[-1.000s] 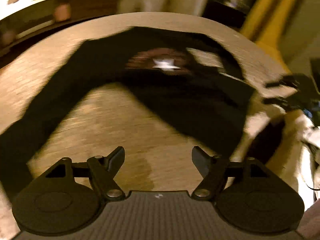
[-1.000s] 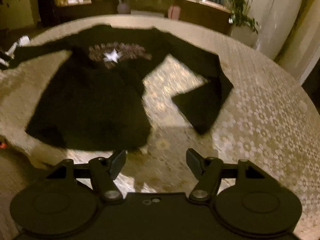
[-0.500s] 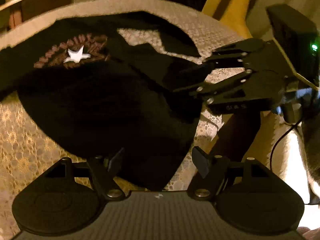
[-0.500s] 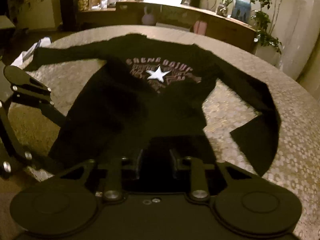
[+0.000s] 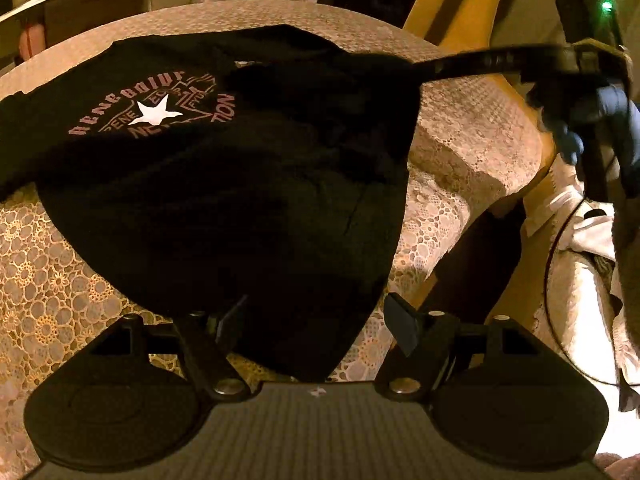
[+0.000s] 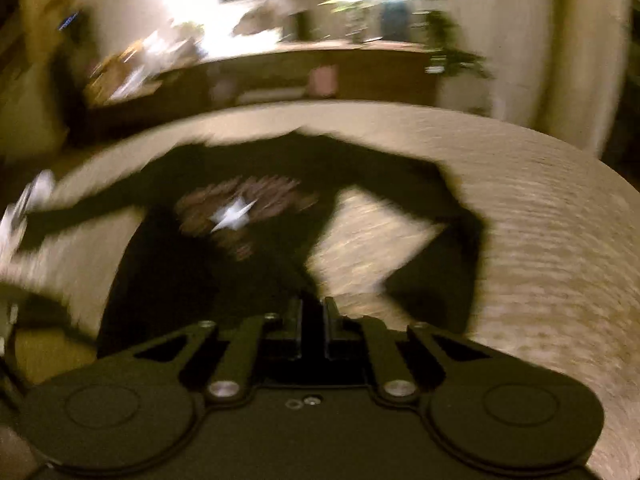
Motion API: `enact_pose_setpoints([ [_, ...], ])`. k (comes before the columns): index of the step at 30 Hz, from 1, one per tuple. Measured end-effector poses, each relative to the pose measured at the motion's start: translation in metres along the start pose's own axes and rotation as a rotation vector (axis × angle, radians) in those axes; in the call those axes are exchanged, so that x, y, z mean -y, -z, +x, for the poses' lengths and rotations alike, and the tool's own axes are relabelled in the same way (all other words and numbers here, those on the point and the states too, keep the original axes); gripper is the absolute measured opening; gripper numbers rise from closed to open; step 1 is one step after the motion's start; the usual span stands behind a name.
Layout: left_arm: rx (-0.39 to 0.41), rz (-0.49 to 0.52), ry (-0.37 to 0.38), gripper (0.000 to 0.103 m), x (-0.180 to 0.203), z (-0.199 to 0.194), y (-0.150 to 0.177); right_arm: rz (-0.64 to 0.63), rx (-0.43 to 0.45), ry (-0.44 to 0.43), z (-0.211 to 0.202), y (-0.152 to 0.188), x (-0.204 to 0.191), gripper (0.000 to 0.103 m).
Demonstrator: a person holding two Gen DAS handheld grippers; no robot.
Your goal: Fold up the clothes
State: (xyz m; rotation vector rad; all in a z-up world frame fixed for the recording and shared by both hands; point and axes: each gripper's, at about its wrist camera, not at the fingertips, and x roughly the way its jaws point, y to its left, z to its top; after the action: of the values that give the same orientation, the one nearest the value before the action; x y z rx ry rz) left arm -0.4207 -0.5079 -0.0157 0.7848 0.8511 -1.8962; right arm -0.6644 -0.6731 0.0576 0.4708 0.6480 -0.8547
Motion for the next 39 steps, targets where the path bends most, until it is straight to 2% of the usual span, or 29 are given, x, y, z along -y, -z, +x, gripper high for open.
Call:
enact_pose_setpoints([
  [4, 0.002, -0.002, 0.004, 0.073, -0.001, 0.0, 0.0, 0.215, -0.004, 0.103, -0.001, 0.002, 0.064, 0.103],
  [7, 0.003, -0.003, 0.005, 0.073, -0.002, 0.0, 0.0, 0.303, -0.078, 0.157, 0.007, 0.019, 0.093, 0.103],
  [9, 0.004, -0.001, 0.005, 0.073, -0.002, 0.0, 0.0, 0.272, -0.089, 0.153, 0.007, 0.03, 0.09, 0.103],
  [12, 0.002, -0.004, 0.005, 0.073, -0.002, 0.0, 0.0, 0.195, -0.065, 0.076, 0.004, 0.032, 0.071, 0.103],
  [18, -0.002, -0.003, -0.004, 0.073, 0.0, 0.0, 0.0, 0.181, -0.06, 0.011, 0.021, 0.006, 0.053, 0.103],
  [23, -0.005, -0.01, -0.001, 0.074, -0.002, 0.0, -0.001, 0.18, -0.118, 0.038, 0.057, -0.018, 0.043, 0.103],
  [26, -0.007, -0.012, 0.001, 0.074, -0.002, 0.0, -0.001, 0.201, -0.181, 0.094, 0.083, -0.021, 0.042, 0.103],
  [28, -0.009, -0.012, 0.0, 0.073, -0.003, 0.0, -0.001, 0.227, -0.199, 0.083, 0.093, -0.019, 0.042, 0.103],
  [31, -0.01, -0.01, 0.001, 0.074, -0.003, 0.0, -0.001, 0.214, -0.2, 0.055, 0.095, -0.018, 0.036, 0.103],
  [34, -0.01, -0.007, 0.003, 0.074, -0.003, 0.0, -0.001, 0.173, -0.157, 0.076, 0.082, -0.016, 0.031, 0.103],
  [39, -0.012, -0.003, 0.005, 0.074, -0.005, 0.0, -0.001, 0.257, -0.061, 0.123, 0.035, -0.008, 0.055, 0.103],
])
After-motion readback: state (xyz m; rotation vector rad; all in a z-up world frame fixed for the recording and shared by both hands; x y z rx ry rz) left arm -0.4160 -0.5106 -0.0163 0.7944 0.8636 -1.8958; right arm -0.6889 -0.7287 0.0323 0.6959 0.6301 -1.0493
